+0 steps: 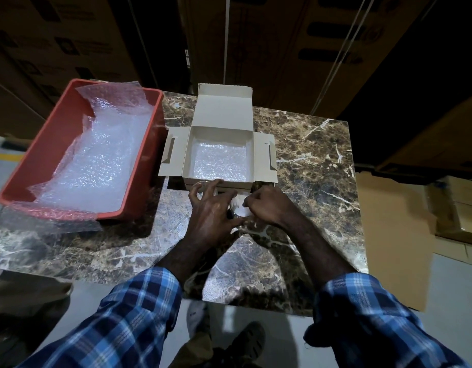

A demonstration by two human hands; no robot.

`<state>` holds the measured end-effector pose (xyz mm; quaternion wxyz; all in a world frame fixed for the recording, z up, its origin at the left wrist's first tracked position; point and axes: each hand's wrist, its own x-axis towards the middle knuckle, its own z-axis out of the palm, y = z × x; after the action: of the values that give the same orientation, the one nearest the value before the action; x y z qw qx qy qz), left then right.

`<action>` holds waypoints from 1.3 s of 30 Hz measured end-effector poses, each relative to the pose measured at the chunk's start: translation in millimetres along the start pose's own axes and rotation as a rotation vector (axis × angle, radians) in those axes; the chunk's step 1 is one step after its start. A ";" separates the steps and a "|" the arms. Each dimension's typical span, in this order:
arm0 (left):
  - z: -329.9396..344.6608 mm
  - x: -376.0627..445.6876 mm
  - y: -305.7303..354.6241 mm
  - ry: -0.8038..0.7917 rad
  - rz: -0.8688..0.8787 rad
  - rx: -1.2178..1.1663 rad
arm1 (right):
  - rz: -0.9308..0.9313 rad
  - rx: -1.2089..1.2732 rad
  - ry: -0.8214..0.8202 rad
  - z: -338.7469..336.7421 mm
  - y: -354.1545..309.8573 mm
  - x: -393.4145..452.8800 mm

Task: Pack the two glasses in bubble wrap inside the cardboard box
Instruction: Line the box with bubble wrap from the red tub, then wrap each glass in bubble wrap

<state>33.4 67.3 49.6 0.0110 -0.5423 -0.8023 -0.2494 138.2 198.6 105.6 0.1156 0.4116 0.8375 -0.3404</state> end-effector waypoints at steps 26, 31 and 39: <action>-82.2 -85.3 -3.8 0.339 -0.037 0.076 | -0.399 -0.001 0.479 37.2 -20.7 -64.3; -133.3 -75.4 -53.6 0.368 -0.071 0.080 | -0.568 0.004 0.484 42.3 -87.0 -56.3; -199.0 -82.1 -180.4 0.181 -0.212 0.064 | -0.678 0.012 0.407 82.2 -196.3 -40.3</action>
<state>-141.1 -137.5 130.1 0.0744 -0.4292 -0.8583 -0.2712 5.8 35.1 157.0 -0.1741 0.1716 0.9297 -0.2756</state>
